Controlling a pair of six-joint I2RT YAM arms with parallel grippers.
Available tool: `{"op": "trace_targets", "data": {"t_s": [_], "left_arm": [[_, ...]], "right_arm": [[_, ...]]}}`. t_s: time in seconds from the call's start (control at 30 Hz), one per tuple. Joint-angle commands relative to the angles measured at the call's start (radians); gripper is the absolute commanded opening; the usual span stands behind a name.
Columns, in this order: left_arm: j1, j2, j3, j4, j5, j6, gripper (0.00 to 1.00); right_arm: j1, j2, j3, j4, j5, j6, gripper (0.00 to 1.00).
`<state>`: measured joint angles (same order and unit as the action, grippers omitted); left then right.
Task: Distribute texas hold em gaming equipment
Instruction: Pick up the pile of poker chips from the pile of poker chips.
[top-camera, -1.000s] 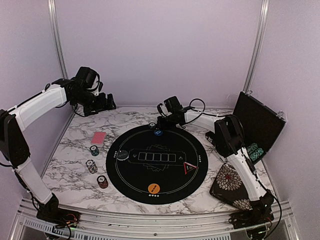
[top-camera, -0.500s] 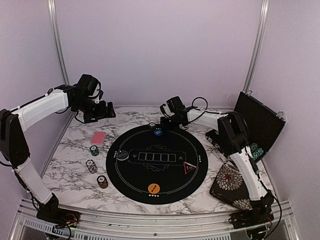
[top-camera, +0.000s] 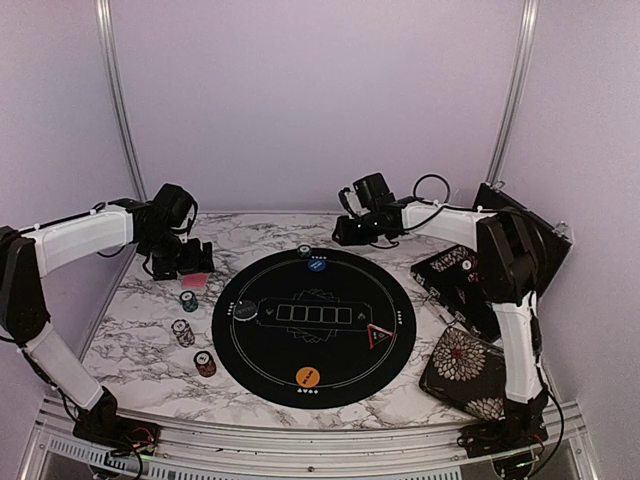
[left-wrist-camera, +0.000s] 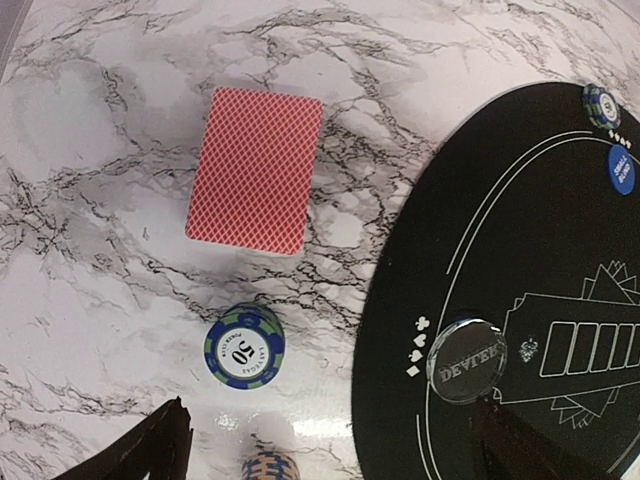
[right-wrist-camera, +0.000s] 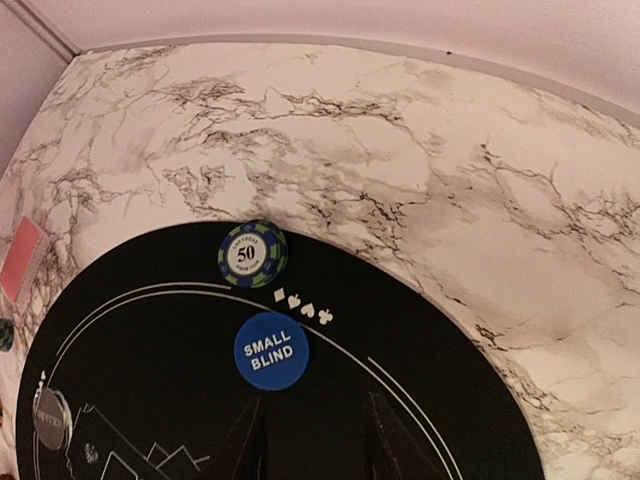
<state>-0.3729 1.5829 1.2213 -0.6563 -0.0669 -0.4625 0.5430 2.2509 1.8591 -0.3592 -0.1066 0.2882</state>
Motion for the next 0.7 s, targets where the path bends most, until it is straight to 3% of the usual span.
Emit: {"op": "trace_targets", "data": {"t_s": [0.0, 0.23, 0.67], "left_arm": [[0.008, -0.008, -0.031, -0.016, -0.071, -0.017, 0.99], [0.038, 0.047, -0.052, -0.018, -0.047, 0.000, 0.99], [0.078, 0.163, -0.039, -0.015, -0.004, 0.044, 0.92]], "right_arm": [[-0.006, -0.158, -0.133, 0.097, 0.006, 0.014, 0.33], [-0.005, -0.328, -0.299, 0.142, 0.000, 0.008, 0.39], [-0.005, -0.474, -0.415, 0.162, 0.005, 0.002, 0.42]]}}
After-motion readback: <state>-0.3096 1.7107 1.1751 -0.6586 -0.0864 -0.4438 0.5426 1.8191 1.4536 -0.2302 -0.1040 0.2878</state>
